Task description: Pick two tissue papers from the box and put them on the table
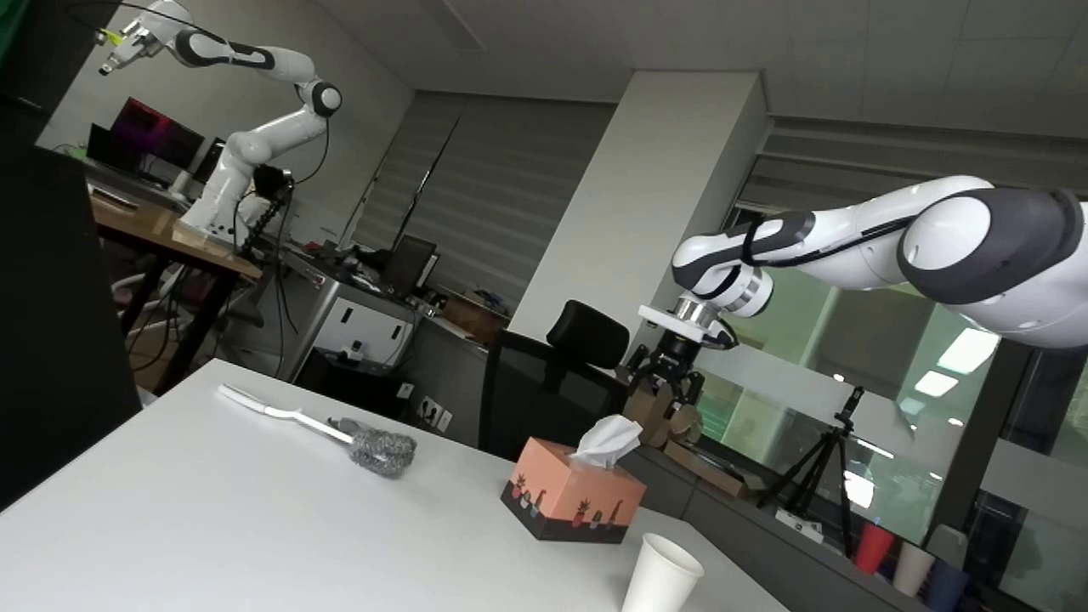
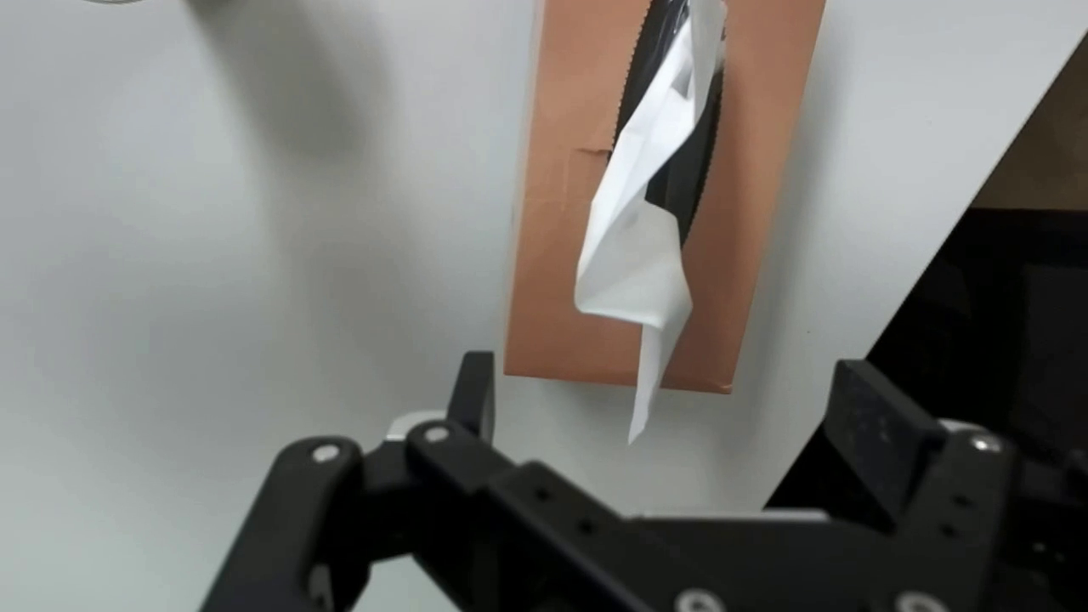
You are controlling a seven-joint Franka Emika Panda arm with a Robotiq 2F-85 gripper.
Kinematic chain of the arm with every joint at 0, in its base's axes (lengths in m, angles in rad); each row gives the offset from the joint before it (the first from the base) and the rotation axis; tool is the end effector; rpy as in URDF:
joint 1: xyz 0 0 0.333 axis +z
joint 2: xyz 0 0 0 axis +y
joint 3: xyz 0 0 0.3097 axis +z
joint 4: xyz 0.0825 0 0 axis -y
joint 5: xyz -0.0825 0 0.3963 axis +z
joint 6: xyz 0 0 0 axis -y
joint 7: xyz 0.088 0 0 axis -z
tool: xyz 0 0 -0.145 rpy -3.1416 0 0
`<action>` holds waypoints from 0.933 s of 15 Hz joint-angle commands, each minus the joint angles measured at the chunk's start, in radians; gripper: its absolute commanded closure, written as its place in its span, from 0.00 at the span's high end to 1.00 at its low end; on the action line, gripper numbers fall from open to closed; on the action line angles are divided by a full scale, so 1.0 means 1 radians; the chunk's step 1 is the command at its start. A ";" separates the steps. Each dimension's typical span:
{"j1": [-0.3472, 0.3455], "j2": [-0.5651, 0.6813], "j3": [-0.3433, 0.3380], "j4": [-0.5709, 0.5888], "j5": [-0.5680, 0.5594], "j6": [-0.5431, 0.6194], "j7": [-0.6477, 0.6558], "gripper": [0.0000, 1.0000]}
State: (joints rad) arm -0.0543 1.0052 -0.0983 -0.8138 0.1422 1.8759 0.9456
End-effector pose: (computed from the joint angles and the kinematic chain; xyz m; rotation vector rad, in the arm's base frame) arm 0.8032 -0.0753 0.2739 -2.6238 1.5887 -0.0511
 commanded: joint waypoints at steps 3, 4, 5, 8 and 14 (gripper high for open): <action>-0.001 0.000 0.000 0.006 0.000 -0.006 0.000 1.00; -0.001 0.000 0.000 0.006 0.000 -0.006 0.000 1.00; 0.004 0.014 0.001 0.016 -0.004 -0.008 -0.003 1.00; 0.020 0.056 0.003 0.043 -0.009 -0.042 0.008 1.00; 0.057 0.133 -0.004 0.070 -0.012 -0.058 0.019 0.75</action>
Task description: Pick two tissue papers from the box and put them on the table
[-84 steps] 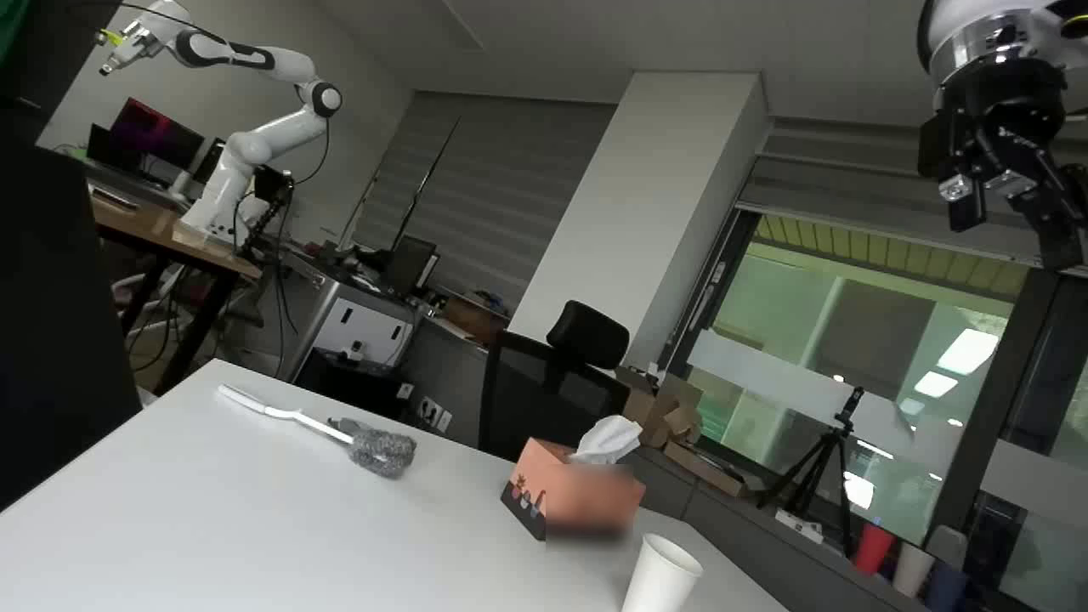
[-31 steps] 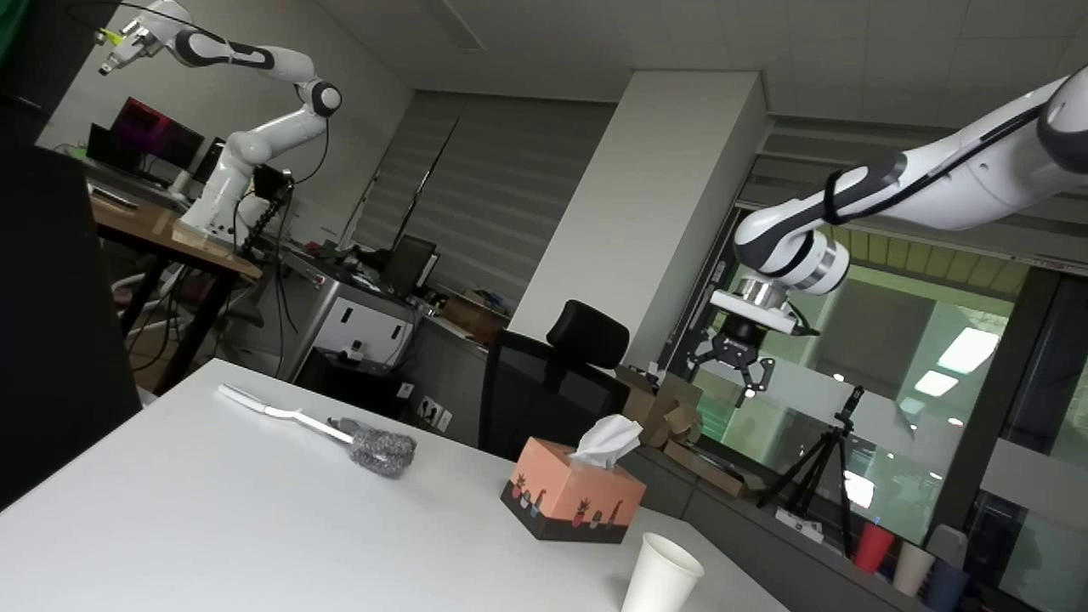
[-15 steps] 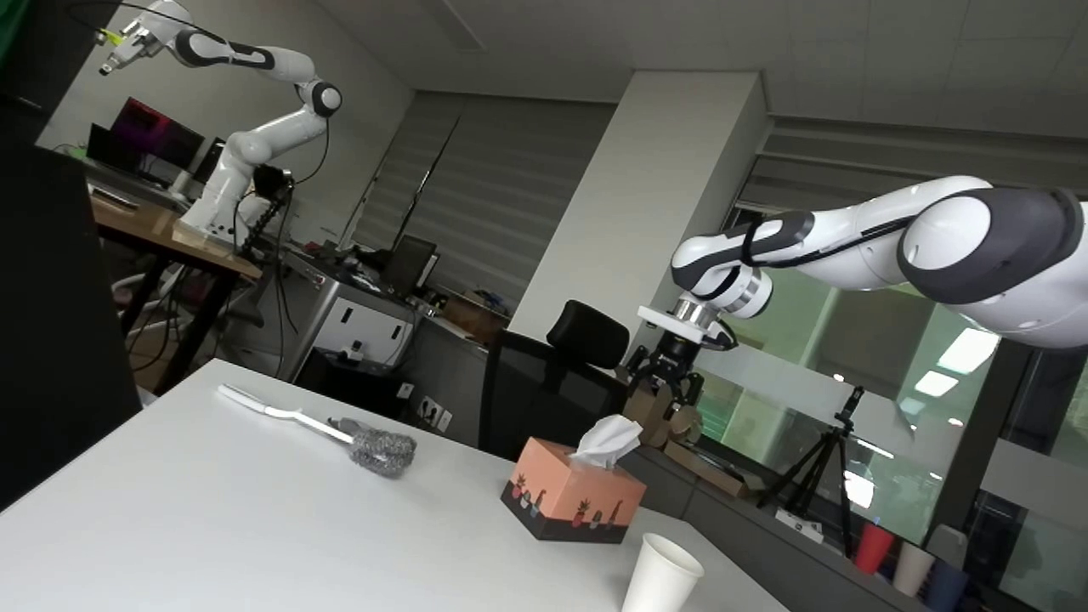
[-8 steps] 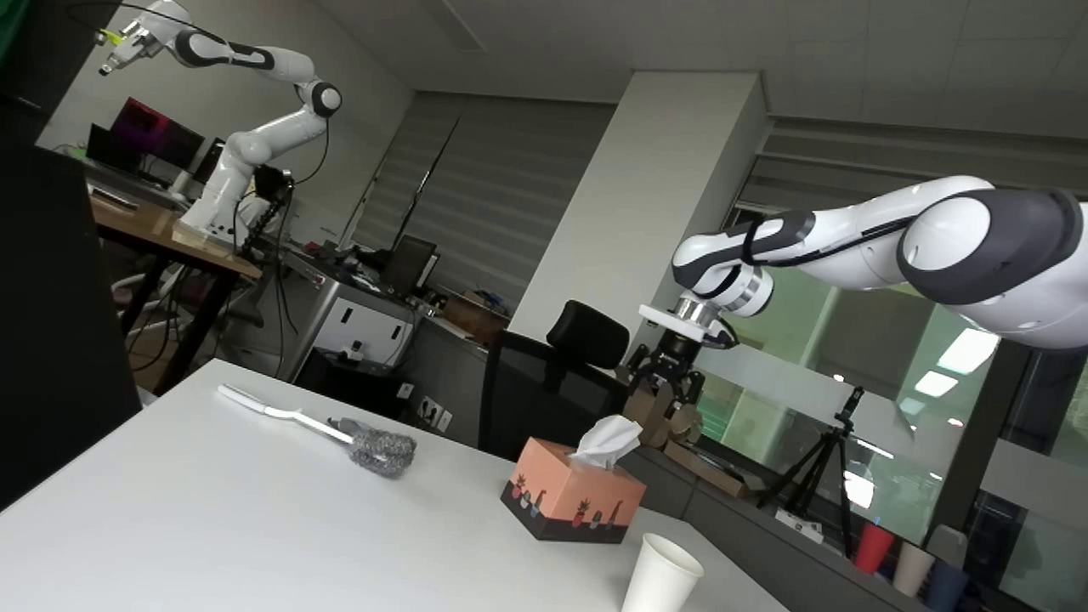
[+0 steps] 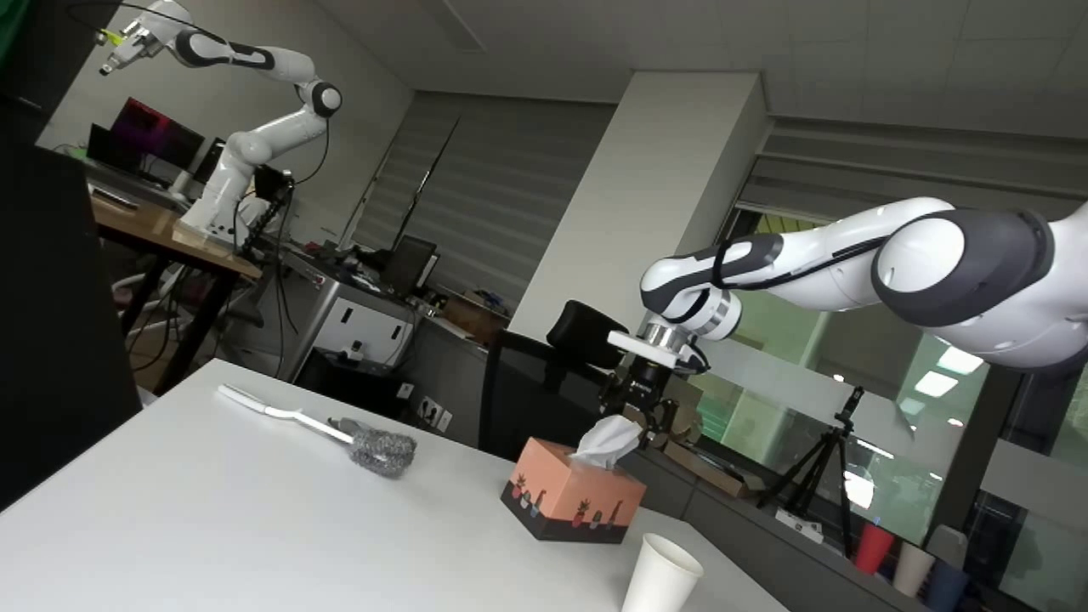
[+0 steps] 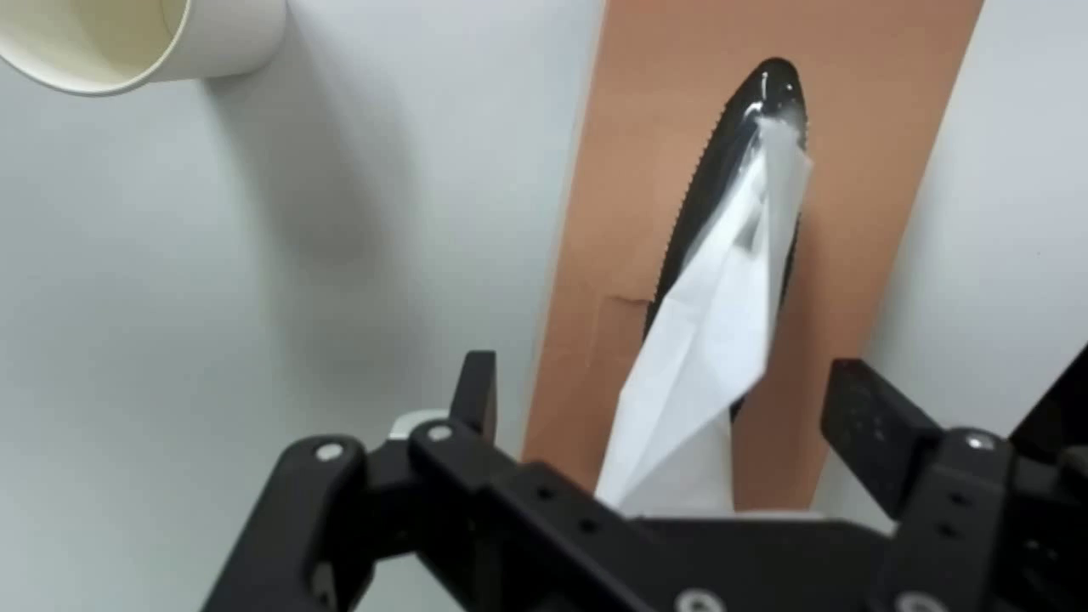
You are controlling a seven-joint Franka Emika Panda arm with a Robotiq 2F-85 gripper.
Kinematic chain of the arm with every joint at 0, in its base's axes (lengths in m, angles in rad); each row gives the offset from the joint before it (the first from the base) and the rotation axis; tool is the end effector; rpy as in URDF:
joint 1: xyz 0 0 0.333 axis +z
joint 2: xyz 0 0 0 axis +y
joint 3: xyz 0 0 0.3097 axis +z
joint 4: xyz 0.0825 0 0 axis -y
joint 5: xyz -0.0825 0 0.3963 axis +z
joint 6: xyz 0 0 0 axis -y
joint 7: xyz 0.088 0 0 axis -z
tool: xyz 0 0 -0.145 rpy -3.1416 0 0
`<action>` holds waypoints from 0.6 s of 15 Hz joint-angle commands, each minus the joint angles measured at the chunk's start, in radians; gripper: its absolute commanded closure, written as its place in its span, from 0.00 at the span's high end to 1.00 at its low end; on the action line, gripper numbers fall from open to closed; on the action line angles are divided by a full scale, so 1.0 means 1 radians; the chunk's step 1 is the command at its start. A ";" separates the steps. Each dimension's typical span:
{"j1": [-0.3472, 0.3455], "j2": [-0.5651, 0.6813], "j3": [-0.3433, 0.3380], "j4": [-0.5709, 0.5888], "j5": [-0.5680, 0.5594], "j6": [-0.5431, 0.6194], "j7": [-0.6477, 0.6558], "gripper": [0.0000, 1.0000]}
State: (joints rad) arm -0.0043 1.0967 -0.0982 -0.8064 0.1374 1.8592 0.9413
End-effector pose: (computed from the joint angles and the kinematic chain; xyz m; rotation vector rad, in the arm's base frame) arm 0.7961 -0.0350 0.2027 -2.7107 1.5415 0.0856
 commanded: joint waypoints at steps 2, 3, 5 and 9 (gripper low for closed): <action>0.013 0.051 -0.007 0.068 -0.008 -0.046 0.024 0.60; 0.015 0.054 -0.009 0.071 -0.008 -0.047 0.024 0.51; 0.018 0.047 -0.011 0.072 -0.009 -0.055 0.022 0.38; 0.021 0.023 -0.017 0.090 -0.018 -0.075 0.013 0.11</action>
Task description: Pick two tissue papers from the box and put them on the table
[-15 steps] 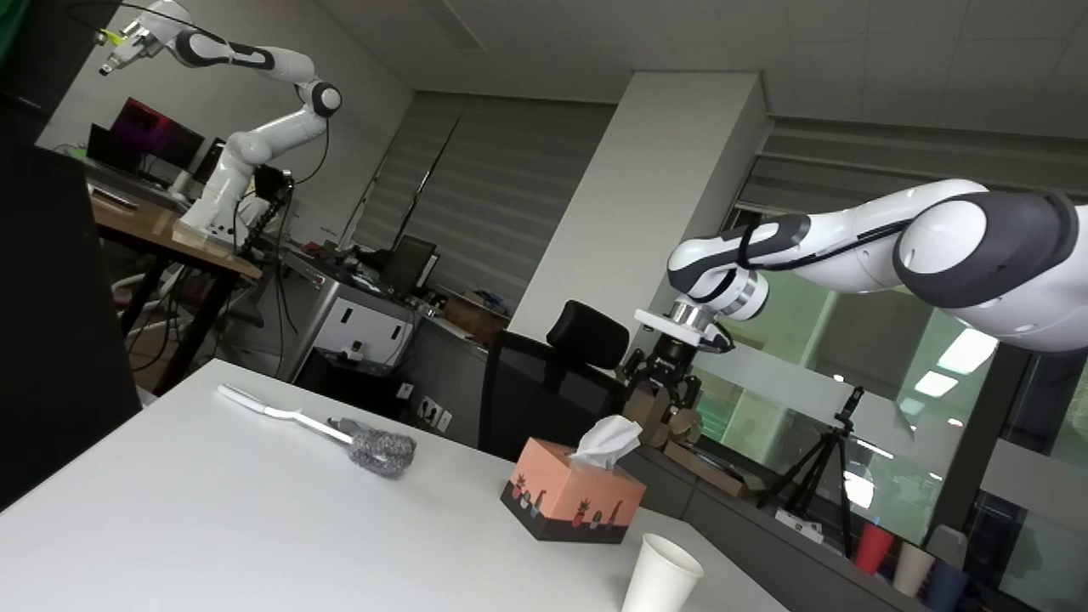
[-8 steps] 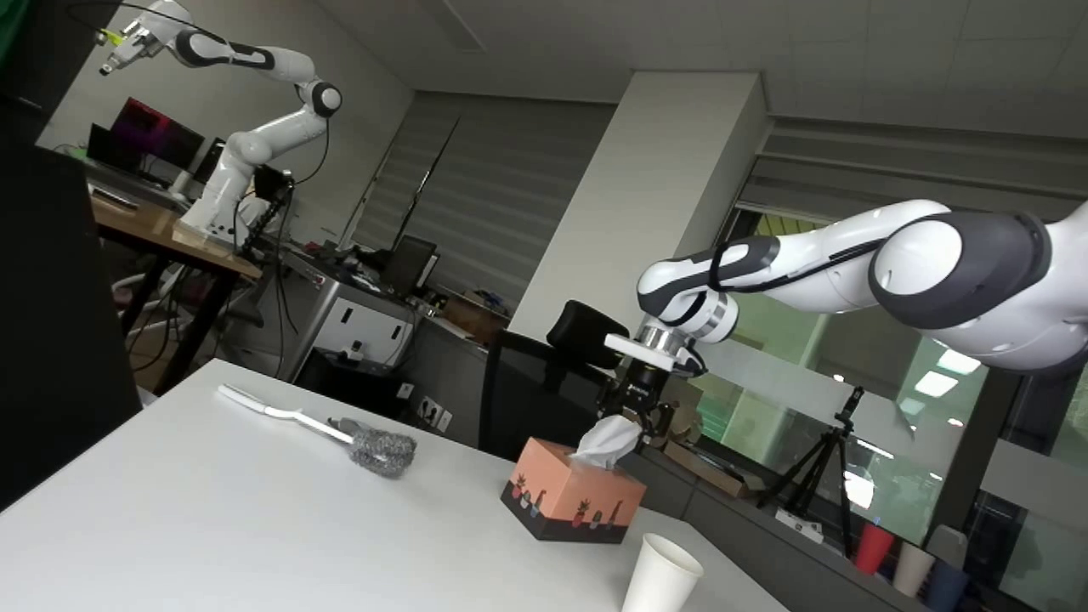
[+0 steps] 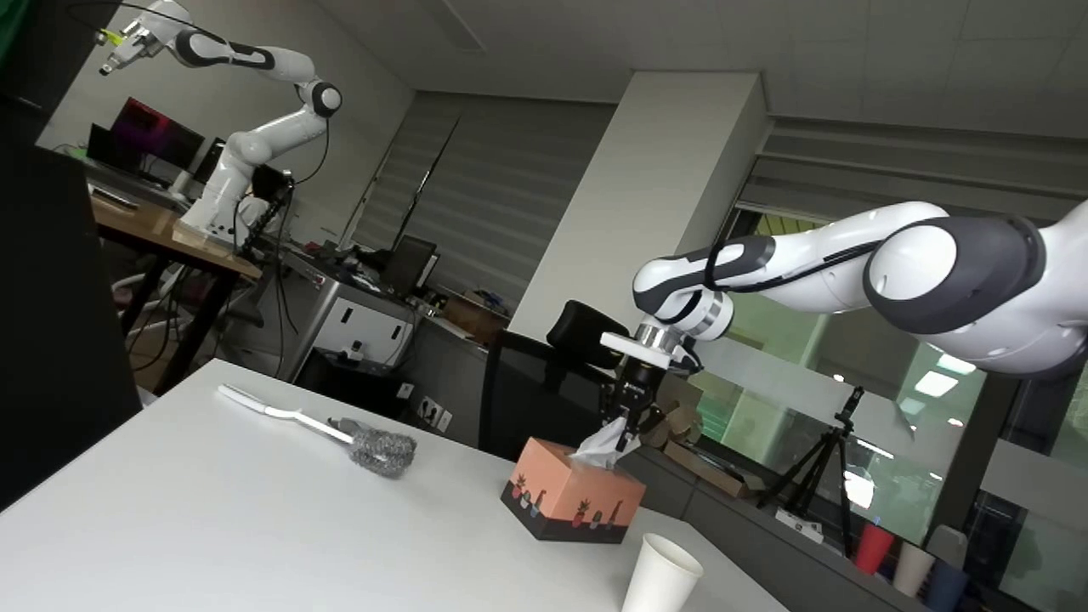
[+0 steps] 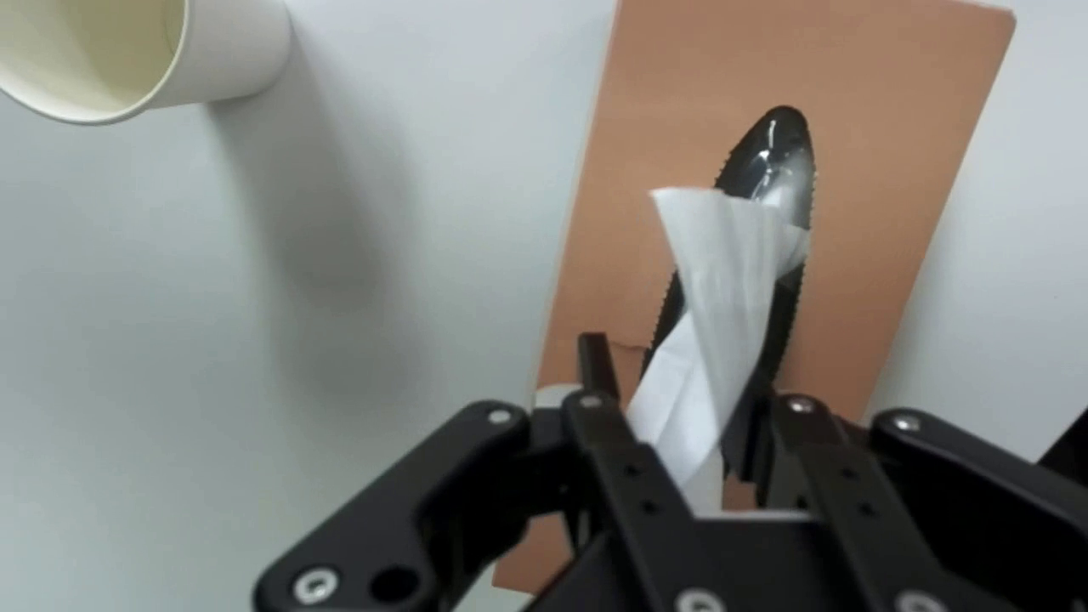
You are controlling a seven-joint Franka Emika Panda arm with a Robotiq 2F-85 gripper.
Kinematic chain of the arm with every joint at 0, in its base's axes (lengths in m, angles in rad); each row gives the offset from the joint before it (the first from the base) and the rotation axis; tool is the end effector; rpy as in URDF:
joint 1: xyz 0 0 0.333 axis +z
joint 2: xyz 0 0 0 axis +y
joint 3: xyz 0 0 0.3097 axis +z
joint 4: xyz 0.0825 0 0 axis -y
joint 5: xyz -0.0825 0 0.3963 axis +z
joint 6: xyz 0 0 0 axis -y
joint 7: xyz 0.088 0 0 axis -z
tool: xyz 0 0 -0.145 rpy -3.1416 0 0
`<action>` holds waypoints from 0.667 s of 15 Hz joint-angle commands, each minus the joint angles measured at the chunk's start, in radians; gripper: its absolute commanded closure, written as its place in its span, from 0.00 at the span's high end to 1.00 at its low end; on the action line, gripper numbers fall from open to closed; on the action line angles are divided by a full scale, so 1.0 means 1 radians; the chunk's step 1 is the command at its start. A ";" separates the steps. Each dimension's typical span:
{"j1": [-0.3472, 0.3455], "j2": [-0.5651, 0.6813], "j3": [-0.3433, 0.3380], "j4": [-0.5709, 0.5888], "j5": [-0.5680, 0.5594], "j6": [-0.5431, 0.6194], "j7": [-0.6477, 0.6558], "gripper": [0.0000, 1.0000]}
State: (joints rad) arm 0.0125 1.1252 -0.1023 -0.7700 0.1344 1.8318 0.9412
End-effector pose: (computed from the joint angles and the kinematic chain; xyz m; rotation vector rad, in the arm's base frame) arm 0.7959 -0.0222 0.1954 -2.7386 1.5217 0.1087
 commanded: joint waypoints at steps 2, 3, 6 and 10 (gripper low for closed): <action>0.003 -0.016 -0.014 0.069 -0.019 -0.061 0.004 0.00; 0.003 -0.021 -0.015 0.079 -0.021 -0.071 0.000 0.00; -0.004 -0.043 -0.018 0.113 -0.028 -0.101 -0.014 0.00; -0.026 -0.085 -0.025 0.155 -0.024 -0.146 -0.030 0.00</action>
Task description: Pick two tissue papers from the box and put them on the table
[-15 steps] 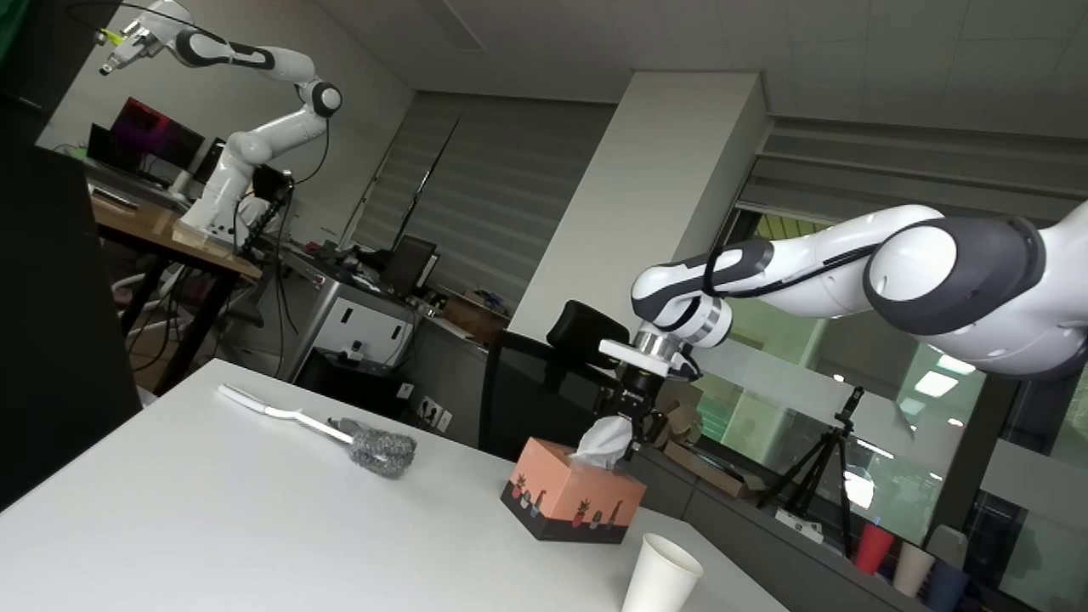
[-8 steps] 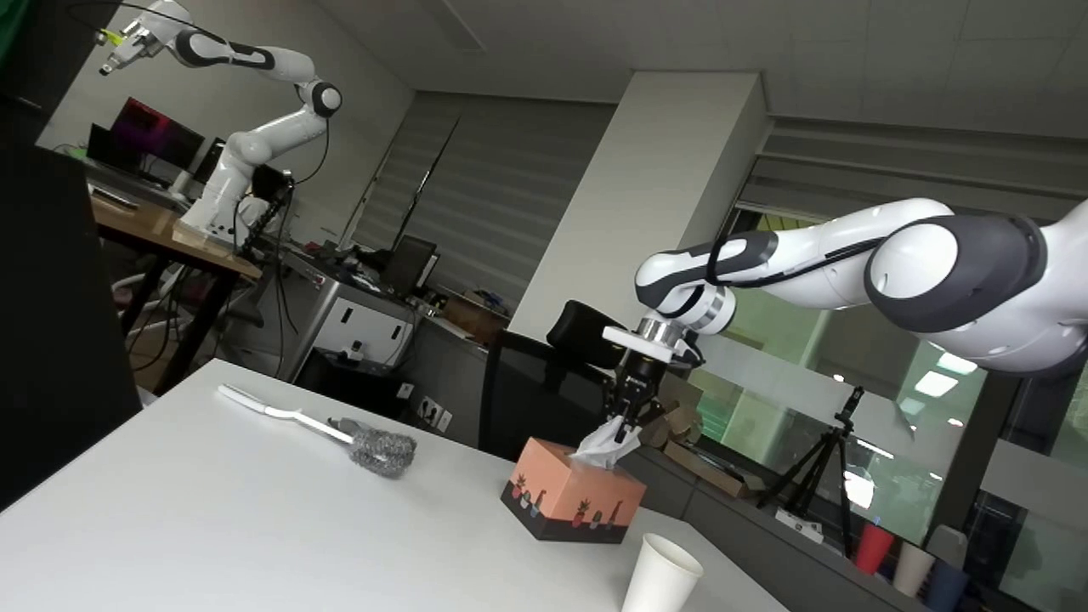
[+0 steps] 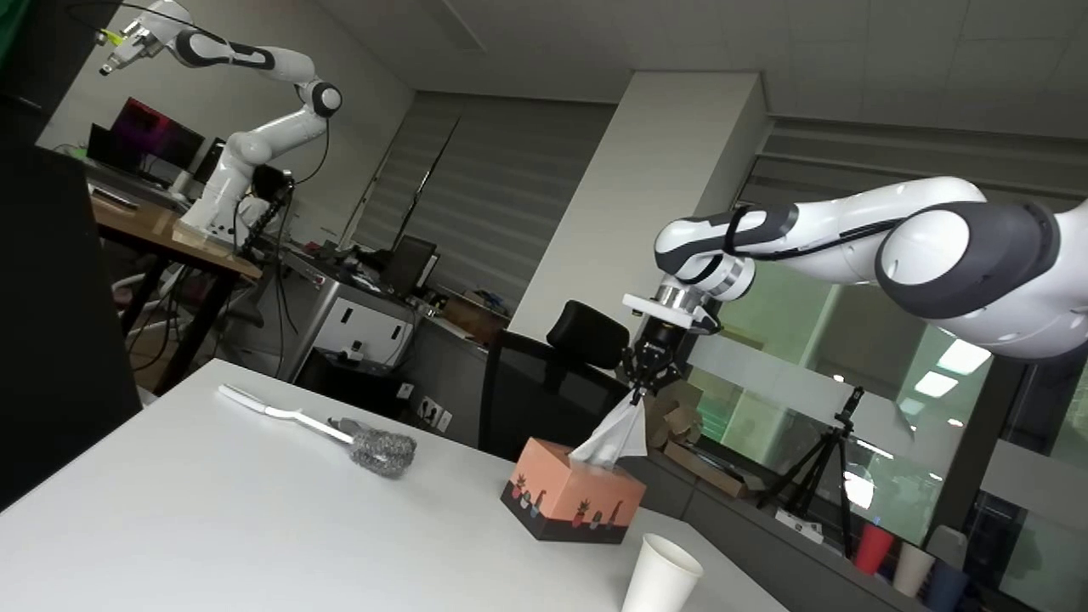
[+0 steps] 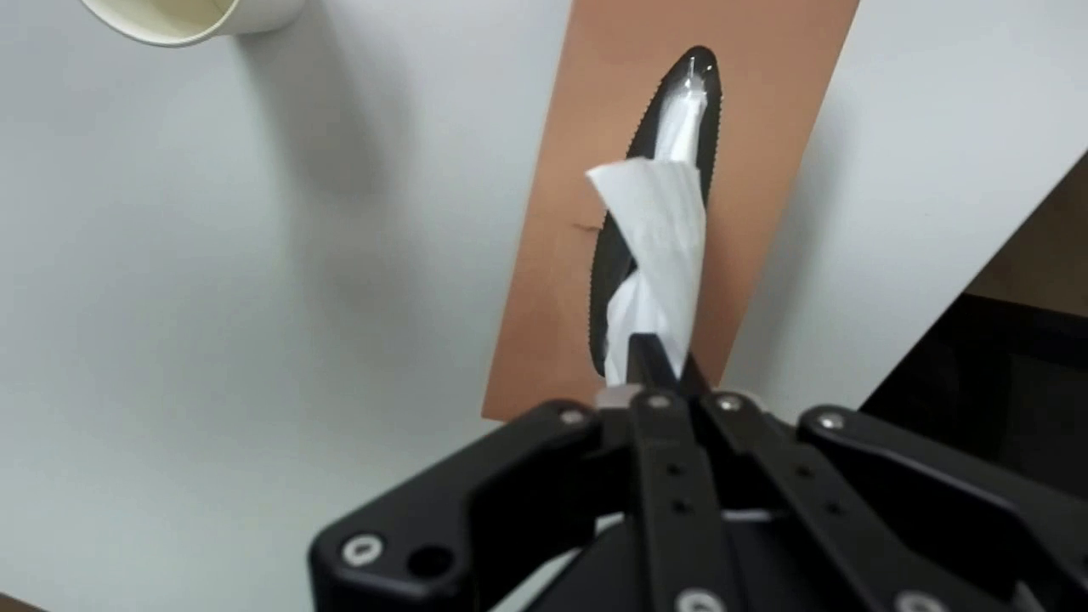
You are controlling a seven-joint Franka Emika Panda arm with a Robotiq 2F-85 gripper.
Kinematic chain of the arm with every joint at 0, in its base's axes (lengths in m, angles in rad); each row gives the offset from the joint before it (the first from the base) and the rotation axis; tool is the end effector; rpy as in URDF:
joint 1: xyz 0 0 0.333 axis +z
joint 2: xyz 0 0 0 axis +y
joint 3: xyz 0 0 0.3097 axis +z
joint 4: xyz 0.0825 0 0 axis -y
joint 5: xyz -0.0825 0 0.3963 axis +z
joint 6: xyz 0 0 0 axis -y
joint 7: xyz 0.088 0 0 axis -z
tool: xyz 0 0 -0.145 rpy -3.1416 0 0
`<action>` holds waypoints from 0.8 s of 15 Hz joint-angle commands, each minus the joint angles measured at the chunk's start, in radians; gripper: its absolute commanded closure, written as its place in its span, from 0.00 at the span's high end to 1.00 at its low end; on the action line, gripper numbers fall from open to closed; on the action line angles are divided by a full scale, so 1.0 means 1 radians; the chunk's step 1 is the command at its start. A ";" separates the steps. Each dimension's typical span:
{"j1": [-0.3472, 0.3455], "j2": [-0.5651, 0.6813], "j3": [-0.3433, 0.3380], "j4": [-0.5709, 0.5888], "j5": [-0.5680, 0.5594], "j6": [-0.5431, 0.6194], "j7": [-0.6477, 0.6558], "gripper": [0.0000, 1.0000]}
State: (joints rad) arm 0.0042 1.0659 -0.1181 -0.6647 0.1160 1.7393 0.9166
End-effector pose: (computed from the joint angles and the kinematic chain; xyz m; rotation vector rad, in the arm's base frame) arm 0.8043 -0.0326 0.2867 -2.7525 1.4821 -0.0106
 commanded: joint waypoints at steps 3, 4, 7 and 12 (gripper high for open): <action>-0.037 -0.060 -0.037 0.079 -0.020 -0.057 -0.007 0.00; -0.041 -0.070 -0.055 0.087 -0.036 -0.057 -0.006 0.00; -0.068 -0.090 -0.104 0.105 -0.079 -0.064 -0.002 0.00; -0.132 -0.042 -0.170 0.106 -0.139 -0.112 -0.015 0.00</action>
State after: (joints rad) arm -0.0920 0.9756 -0.2629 -0.5896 -0.0028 1.6813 0.9050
